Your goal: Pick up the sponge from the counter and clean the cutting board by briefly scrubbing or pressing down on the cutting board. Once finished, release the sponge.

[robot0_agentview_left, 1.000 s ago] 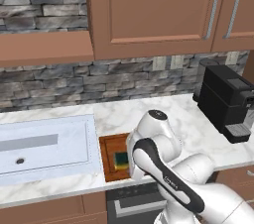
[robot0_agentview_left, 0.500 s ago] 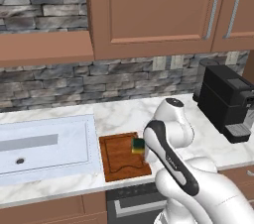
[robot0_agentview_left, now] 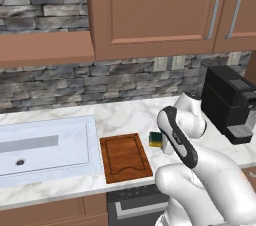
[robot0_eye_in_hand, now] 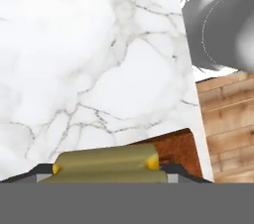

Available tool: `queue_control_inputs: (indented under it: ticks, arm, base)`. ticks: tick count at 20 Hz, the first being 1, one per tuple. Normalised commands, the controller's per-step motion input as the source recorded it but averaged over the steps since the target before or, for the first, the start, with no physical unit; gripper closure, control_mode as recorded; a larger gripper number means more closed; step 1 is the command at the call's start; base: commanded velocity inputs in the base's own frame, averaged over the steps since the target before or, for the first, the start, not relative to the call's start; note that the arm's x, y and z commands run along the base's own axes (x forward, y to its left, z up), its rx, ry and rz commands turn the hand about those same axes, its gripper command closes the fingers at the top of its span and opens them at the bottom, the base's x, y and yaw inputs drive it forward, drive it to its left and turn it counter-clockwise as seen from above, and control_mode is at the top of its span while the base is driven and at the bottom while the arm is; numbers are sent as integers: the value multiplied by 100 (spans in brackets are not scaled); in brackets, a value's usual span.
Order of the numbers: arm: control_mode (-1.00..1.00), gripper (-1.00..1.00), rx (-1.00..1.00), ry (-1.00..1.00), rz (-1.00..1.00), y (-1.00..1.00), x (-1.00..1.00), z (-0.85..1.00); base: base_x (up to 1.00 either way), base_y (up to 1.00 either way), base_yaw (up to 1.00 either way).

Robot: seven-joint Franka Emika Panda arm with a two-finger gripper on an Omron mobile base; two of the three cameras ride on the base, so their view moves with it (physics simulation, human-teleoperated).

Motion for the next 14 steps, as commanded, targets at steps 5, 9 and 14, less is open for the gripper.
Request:
queue_control_inputs:
  ticks: [5, 9, 14]
  arm:
    - [-100, 100, 0, 6, -1, -52, 26, -28]
    - [-100, 100, 0, 8, 0, -34, 9, -30]
    - [-100, 100, 0, 5, 0, -24, 5, -35]
  base:
    - [0, 0, 0]
    - [0, 0, 0]
    - [0, 0, 0]
